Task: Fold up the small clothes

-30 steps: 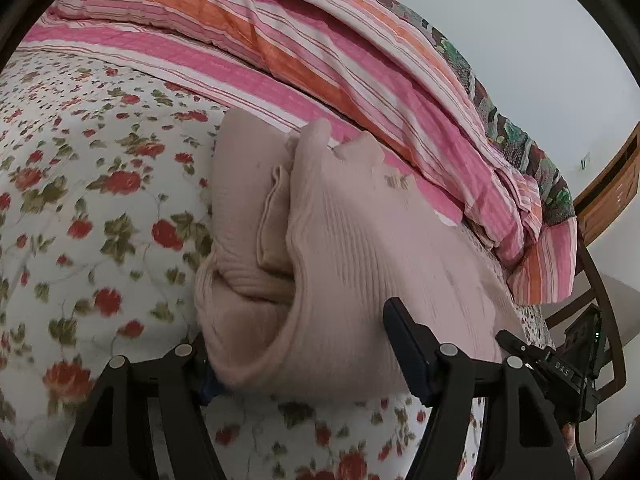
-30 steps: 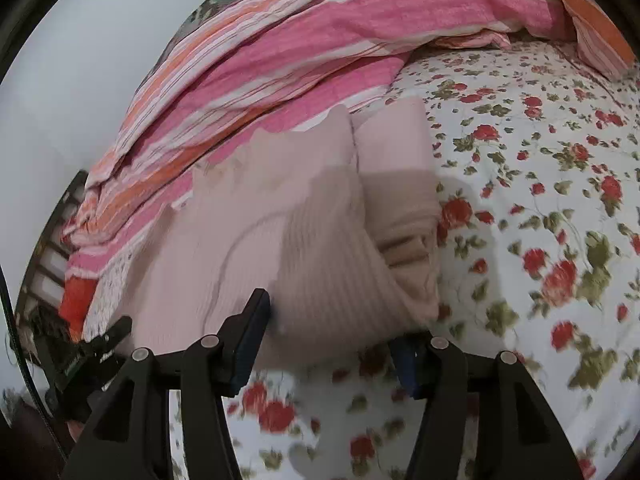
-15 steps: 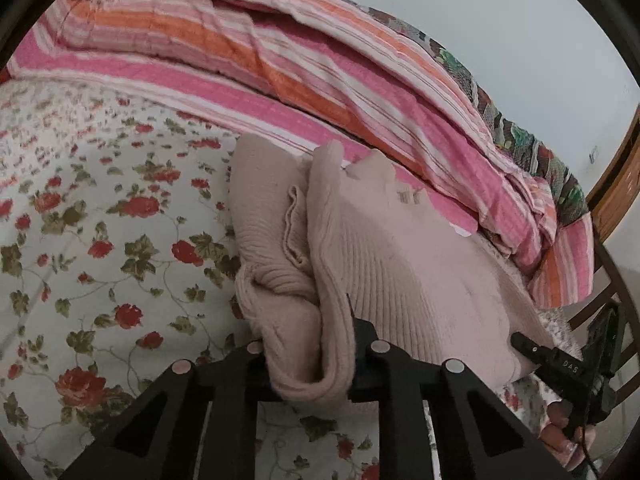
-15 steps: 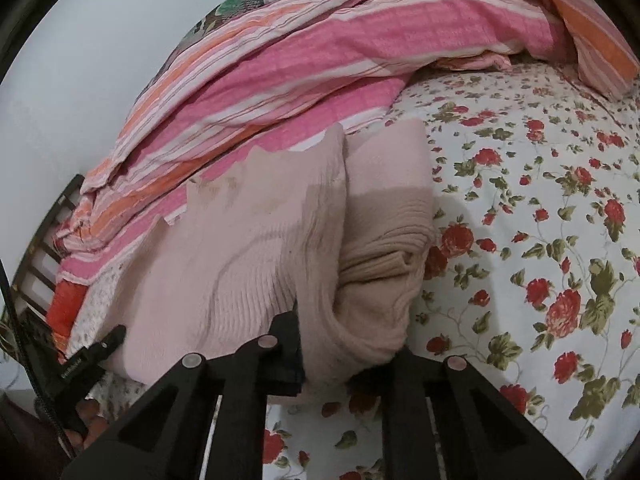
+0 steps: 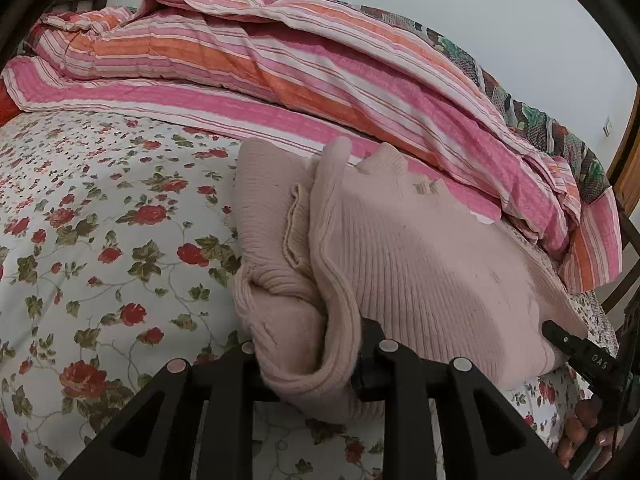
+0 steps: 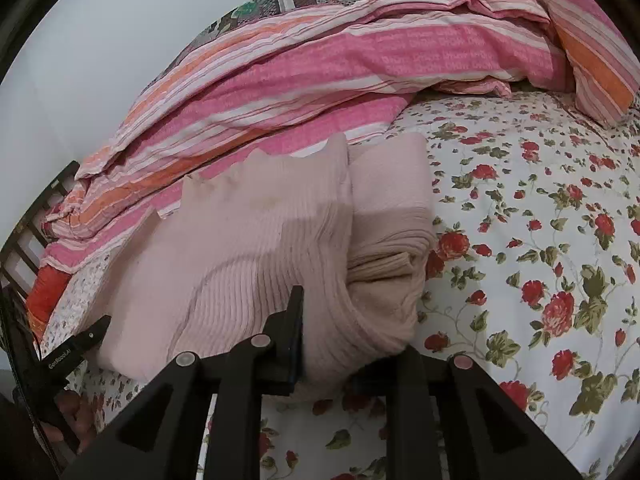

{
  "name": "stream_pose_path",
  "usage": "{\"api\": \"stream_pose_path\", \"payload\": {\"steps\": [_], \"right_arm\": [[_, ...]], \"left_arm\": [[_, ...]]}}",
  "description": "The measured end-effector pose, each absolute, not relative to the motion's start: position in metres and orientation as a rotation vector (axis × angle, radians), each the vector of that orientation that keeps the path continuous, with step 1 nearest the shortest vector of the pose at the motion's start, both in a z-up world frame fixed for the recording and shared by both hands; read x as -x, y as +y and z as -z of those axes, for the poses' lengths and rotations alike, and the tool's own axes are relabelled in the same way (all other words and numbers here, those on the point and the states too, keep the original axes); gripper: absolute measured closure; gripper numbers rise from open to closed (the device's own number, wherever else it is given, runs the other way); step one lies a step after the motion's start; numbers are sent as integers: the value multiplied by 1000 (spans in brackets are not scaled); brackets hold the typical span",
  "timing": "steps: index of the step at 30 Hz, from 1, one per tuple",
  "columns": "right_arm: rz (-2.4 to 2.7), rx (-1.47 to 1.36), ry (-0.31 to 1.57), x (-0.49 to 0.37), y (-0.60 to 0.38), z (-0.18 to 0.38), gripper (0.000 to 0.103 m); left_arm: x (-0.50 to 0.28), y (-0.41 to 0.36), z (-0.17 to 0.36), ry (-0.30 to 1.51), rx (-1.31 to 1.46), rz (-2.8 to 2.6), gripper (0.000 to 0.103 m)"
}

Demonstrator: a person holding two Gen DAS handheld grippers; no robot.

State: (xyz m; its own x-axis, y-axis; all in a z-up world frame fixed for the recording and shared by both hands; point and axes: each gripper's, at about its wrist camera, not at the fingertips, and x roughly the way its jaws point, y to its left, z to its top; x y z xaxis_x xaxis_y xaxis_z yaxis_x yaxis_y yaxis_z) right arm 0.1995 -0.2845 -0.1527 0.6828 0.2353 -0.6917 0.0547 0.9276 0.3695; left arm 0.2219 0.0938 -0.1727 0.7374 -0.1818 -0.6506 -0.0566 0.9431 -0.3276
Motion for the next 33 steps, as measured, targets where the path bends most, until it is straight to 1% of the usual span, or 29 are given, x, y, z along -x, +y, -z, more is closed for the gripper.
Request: {"api": "stream_pose_path", "payload": {"steps": [9,15,22,27,33], "right_arm": [[-92,-321,820,-199,-277,149,86],[-102,-340,827,-200,-279,151,82],[-113,-364,842,-202,-284,153,81],[-89,-317,817,-199,-277,150,85],[-96,-328,817,-199,-280,151,85]], "left_arm": [[-224,91,173,751,317,58,77],[-227,98,176,767,358,86,76],[-230,98,177,781,368,94,75],[-228,100,177,777,377,97,75],[-228,100,176,776,379,100,77]]}}
